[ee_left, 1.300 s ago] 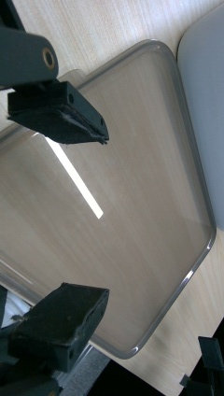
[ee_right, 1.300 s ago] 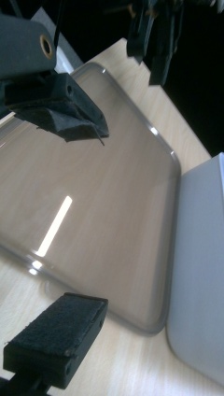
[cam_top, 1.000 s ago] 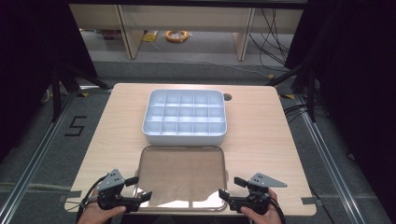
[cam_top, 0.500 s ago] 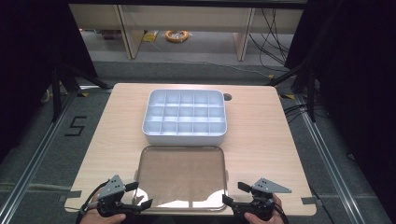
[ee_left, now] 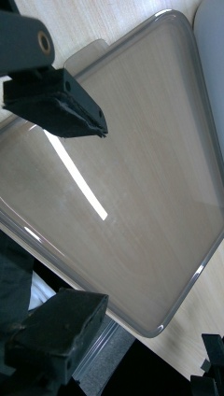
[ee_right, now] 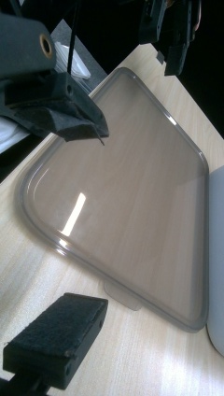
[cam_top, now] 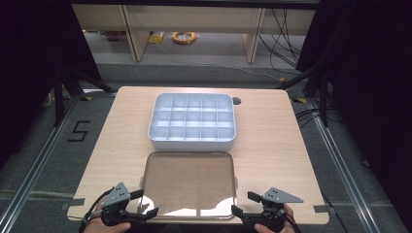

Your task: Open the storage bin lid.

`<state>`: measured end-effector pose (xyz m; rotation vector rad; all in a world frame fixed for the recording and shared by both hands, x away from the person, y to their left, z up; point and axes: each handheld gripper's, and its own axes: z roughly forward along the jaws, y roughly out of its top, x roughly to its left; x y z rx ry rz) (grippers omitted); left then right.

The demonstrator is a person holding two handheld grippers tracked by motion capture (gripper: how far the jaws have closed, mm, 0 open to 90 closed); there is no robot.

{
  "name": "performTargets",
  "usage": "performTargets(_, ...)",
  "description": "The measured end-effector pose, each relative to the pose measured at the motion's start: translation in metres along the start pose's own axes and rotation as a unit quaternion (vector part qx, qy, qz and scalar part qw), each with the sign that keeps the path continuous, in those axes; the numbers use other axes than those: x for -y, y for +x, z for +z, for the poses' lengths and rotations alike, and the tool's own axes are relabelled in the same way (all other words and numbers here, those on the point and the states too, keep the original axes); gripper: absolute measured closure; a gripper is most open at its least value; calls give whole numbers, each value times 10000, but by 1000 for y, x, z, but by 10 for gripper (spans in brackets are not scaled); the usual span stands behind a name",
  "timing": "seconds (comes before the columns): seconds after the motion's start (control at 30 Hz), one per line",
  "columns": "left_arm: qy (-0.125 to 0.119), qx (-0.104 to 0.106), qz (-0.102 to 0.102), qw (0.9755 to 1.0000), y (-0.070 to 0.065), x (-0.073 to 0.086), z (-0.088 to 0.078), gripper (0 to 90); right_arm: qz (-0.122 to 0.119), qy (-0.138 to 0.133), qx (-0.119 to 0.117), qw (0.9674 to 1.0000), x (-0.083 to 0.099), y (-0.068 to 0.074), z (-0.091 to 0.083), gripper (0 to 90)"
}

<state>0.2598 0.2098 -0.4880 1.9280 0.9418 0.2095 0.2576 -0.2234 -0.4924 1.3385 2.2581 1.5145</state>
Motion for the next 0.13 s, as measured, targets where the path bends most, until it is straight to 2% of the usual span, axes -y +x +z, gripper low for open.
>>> performTargets(0.13, -7, 48, -51, 10000, 2, 0, 1, 153, -47, -15, 30, 10000, 0, -1, 0, 158)
